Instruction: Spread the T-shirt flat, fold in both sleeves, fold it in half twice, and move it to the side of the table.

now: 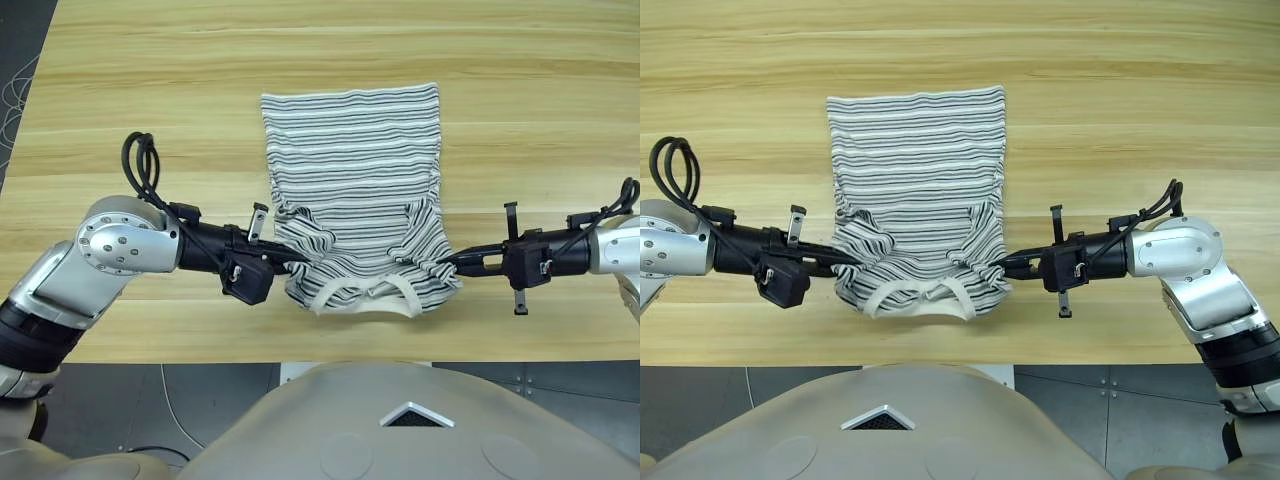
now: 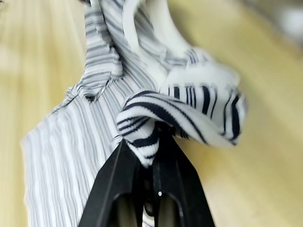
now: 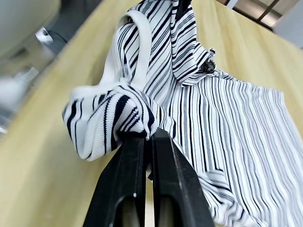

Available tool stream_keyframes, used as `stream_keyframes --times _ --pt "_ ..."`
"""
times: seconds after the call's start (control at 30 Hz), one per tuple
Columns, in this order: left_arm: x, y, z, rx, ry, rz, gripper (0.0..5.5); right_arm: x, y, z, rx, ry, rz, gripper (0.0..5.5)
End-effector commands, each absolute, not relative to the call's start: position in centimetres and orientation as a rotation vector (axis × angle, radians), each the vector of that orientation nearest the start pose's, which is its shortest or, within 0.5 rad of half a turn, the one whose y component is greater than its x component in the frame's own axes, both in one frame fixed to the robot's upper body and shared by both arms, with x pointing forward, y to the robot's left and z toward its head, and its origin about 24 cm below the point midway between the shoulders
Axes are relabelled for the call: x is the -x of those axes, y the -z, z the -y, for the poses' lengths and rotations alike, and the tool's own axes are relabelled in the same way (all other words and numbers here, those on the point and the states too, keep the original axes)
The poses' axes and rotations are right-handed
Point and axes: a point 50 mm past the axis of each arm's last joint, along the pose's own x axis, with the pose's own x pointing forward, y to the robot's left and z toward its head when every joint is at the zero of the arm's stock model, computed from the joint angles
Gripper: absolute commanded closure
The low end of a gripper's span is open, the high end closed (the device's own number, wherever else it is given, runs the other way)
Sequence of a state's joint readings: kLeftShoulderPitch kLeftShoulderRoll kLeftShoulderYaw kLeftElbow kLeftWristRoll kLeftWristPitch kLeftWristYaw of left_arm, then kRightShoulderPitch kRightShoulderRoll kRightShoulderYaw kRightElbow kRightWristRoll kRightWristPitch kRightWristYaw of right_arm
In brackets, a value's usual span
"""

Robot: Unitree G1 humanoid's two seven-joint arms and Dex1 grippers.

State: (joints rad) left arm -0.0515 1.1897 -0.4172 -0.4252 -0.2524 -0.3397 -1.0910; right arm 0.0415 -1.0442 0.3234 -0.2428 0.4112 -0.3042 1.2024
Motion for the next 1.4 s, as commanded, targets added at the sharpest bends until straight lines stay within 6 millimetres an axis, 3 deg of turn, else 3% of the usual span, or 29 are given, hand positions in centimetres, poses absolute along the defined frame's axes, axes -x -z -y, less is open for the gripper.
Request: stream_keyframes --times 0.03,0.2,0.3,0.5,0.7,0.83,1.07,1.17,1.23,1.4 --pt "-16.0 -13.4 -17.4 -0.86 1.841 -0.139 5.38 -16.8 -10.4 19.6 0.538 -1.713 -0.198 5.4" --pt "-15.0 -14.3 -18.3 -0.811 1.927 -0.226 5.38 -15.6 -11.5 19.5 0.426 -1.766 -0.237 5.4" --pt "-16.3 -14.4 -18.7 -0.822 1.848 -0.203 5.38 -16.2 -11.8 19.3 0.415 -1.719 -0.211 5.4" --pt "-21.0 -15.5 -19.3 -0.792 1.621 -0.081 5.38 -20.7 -13.3 18.4 0.415 -1.474 -0.043 5.4" --pt "-24.3 -15.0 -20.9 -0.735 1.482 -0.086 5.38 -24.4 -12.7 18.1 0.359 -1.302 0.009 5.4" --pt "-26.6 -13.3 -21.6 -0.727 1.379 -0.14 5.38 -26.6 -11.4 17.7 0.389 -1.213 -0.024 5.4" --pt "-29.5 -7.0 -21.9 -0.65 1.234 -0.322 5.38 -29.1 -6.7 16.0 0.422 -1.167 -0.134 5.4" --pt "-31.2 -4.7 -22.0 -0.533 1.076 -0.411 4.74 -30.6 -4.2 15.5 0.404 -1.059 -0.205 4.98" --pt "-32.0 -4.3 -22.2 -0.461 0.997 -0.416 4.65 -31.6 -3.3 15.3 0.333 -0.981 -0.237 4.84" --pt "-34.8 -6.5 -23.0 -0.156 0.787 -0.378 4.65 -33.9 -2.8 15.1 0.141 -0.772 -0.286 4.84"
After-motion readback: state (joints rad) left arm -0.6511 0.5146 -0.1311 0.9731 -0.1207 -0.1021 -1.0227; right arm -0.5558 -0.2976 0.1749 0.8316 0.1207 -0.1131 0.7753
